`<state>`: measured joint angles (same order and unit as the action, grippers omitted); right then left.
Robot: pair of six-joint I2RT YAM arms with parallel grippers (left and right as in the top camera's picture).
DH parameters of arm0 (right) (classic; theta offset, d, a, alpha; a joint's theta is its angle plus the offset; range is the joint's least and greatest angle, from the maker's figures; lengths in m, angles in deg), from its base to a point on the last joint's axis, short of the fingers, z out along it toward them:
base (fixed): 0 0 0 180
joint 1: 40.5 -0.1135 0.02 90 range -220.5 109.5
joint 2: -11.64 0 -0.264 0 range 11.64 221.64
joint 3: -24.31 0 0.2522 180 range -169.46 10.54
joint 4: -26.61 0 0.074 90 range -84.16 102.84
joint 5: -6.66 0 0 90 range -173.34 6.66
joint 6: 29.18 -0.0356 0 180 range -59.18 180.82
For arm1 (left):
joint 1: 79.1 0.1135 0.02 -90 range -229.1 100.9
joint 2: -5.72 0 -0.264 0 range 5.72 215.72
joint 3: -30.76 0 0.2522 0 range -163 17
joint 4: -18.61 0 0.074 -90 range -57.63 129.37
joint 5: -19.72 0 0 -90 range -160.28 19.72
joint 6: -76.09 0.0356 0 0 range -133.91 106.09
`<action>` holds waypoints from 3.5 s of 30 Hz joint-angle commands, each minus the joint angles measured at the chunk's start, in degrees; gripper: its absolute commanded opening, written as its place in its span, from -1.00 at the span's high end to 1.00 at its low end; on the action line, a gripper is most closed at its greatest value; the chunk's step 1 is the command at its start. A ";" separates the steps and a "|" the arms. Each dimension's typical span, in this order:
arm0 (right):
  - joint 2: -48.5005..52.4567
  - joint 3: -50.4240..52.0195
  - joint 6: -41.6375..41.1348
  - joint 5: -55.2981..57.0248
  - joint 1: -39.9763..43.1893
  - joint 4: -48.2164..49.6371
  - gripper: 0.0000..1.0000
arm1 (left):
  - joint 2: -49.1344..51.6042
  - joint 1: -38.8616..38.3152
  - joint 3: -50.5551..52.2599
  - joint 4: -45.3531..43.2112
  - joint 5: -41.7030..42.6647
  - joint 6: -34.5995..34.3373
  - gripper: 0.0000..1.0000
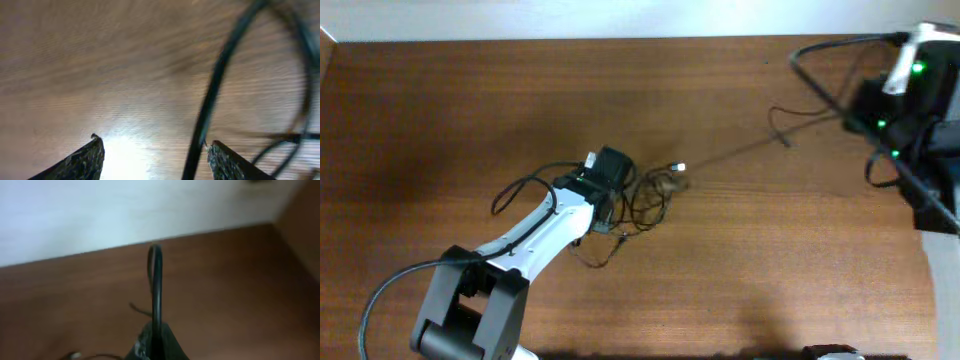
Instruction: Untangle cables
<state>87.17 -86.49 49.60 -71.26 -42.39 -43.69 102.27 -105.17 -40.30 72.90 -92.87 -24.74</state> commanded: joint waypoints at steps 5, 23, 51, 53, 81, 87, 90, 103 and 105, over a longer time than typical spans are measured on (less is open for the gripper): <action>2.03 -1.16 -5.55 -4.44 5.66 -9.22 0.92 | 0.52 0.35 5.79 0.46 -8.57 -21.33 -0.64; 21.97 -0.63 7.74 32.02 38.66 25.64 0.92 | 0.52 0.33 5.79 -1.03 2.54 -26.53 -0.98; 24.44 -10.12 4.31 19.06 38.73 2.84 0.92 | 0.52 0.33 5.79 -3.61 2.49 -26.51 -0.98; 26.69 -2.43 3.61 19.06 41.03 2.78 0.92 | 0.52 0.33 5.79 -3.61 2.49 -26.51 -0.98; 5.33 5.01 -3.21 -51.91 39.41 3.15 -0.97 | 0.52 0.33 5.79 0.90 2.05 -26.47 -0.98; 9.35 6.93 5.44 -38.77 20.96 -18.80 -0.97 | -0.66 0.33 -0.24 -4.90 1.84 -10.21 -0.99; 9.35 12.46 3.69 -36.87 13.77 -18.47 -0.97 | -5.38 0.35 -7.21 -1.68 1.90 -9.05 -0.98; 9.44 33.79 -1.92 -36.83 7.48 -6.14 -0.97 | -8.72 -4.15 -7.85 -2.45 23.67 -92.35 -0.98; 9.44 33.79 -1.90 -36.83 7.48 -5.55 -0.97 | -3.91 -4.68 -7.85 -5.01 23.02 -93.55 -0.99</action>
<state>96.89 -52.96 47.65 -108.62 -34.52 -49.74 93.37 -109.17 -47.47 70.15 -70.05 -108.23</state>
